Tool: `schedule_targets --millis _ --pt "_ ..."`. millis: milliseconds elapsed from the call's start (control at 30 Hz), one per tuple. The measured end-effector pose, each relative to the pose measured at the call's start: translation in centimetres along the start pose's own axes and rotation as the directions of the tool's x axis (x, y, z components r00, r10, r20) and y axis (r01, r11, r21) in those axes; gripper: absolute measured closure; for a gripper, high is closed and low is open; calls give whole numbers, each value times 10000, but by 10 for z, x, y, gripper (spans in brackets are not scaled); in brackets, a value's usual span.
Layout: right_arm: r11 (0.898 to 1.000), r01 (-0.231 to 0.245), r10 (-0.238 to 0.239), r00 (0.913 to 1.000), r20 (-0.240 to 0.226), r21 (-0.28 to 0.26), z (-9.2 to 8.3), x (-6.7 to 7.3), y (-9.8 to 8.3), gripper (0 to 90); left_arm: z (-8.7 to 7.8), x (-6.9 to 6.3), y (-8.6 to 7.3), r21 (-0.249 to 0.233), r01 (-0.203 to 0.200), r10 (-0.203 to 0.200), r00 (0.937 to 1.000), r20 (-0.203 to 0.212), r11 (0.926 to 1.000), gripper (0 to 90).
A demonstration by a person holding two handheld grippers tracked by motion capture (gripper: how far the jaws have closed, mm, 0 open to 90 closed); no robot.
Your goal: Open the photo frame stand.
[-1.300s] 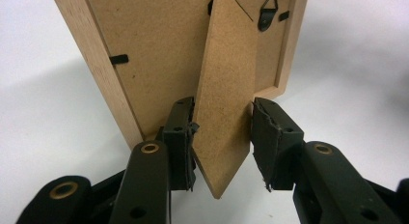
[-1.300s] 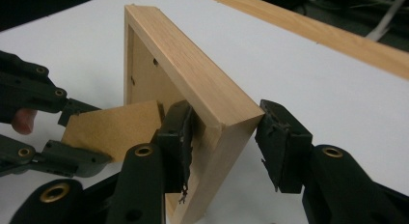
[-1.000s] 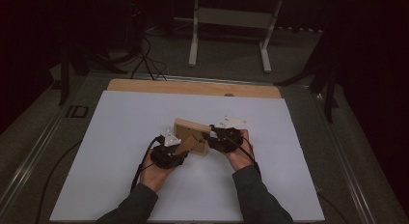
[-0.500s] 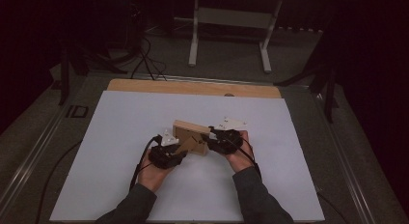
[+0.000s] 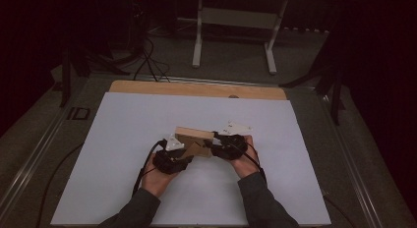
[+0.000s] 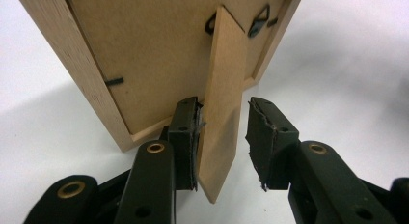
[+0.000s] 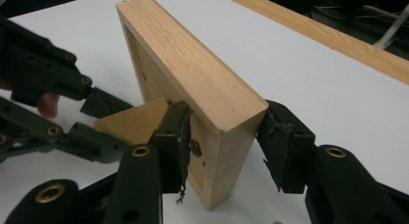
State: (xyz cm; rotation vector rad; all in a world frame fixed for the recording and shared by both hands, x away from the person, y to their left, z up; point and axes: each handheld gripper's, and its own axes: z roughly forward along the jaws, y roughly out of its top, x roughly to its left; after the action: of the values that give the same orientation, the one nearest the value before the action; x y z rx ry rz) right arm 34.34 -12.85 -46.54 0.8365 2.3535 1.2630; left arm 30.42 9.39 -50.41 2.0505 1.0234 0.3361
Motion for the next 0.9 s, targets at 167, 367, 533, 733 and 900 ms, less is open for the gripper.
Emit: schedule_targets --millis 167,367,533,733,900 --pt "10000 25 -26 9999 -130 -66 -2 2 -2 541 -2 0 1 -48 20 -20 10000 67 10000 650" --pt "9999 115 -117 9997 -229 -95 -5 6 -4 536 -4 1 1 -164 129 -126 9998 182 9998 651" --pt "9998 209 -211 9991 -370 -51 -9 10 -6 528 -7 0 2 -150 184 -179 9993 314 9997 651" --pt "9995 330 -330 9982 -495 -13 -11 14 -8 518 -10 0 3 -190 341 -329 9978 575 9992 651" --pt "9992 401 -397 9975 -583 64 -13 18 -11 509 -13 0 2 -90 338 -330 9968 730 9994 651"
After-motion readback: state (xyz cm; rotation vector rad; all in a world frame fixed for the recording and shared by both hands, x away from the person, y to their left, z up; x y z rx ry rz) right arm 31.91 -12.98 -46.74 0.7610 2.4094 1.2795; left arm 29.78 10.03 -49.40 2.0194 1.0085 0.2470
